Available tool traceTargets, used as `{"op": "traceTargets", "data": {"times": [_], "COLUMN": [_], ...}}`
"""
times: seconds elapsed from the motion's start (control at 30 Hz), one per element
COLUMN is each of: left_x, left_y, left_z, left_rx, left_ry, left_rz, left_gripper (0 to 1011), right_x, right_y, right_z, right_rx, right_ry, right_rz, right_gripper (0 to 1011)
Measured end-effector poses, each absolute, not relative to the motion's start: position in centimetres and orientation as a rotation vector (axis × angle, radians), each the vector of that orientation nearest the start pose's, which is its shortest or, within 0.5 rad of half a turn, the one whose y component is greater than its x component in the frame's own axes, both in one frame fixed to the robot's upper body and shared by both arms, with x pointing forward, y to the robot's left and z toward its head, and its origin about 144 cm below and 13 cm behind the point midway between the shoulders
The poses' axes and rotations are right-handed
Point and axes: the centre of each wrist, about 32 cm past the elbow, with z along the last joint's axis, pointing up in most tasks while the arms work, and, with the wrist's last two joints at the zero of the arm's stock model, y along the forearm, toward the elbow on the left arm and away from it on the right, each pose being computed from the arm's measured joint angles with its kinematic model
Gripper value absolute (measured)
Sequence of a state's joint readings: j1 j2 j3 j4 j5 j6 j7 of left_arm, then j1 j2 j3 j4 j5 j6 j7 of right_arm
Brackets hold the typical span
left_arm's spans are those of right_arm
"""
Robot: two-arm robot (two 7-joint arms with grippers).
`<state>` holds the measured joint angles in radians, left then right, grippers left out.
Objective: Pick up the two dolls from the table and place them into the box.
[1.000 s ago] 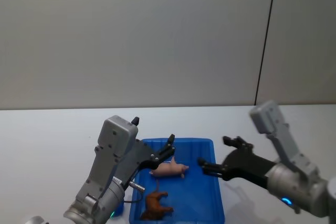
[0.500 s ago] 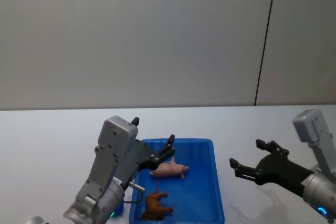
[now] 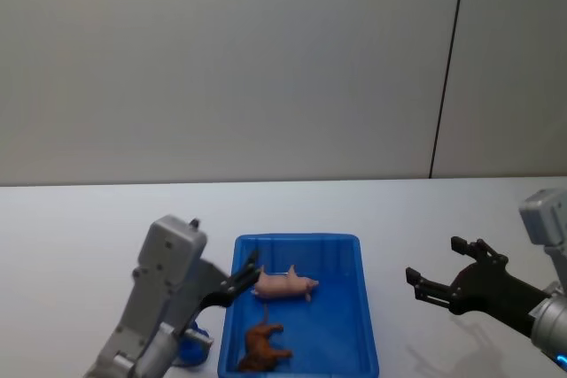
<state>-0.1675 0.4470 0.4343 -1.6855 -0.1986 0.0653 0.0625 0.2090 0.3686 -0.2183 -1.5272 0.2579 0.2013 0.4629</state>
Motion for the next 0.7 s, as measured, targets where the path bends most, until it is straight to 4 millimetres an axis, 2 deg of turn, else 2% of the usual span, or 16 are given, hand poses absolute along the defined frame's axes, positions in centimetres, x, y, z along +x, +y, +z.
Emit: {"op": "traceTargets", "data": {"times": [0.23,0.7], "left_x": [45.6,43.8], "left_y": [23.4,26.1], "left_z": [118.5,115.2], "left_rx": [0.202,0.283], "left_ry": [-0.217,-0.136], "left_rz": [1.265,1.301], "left_gripper": [1001,1001], "right_x": [50.8,50.7], "right_y": [-27.8,-28.0], "right_z": [119.4,119.4], "right_rx": [-0.187,-0.185], "right_ry": [0.006,0.005], "right_rz": [-0.944,-0.948], "right_gripper": [1001,1001]}}
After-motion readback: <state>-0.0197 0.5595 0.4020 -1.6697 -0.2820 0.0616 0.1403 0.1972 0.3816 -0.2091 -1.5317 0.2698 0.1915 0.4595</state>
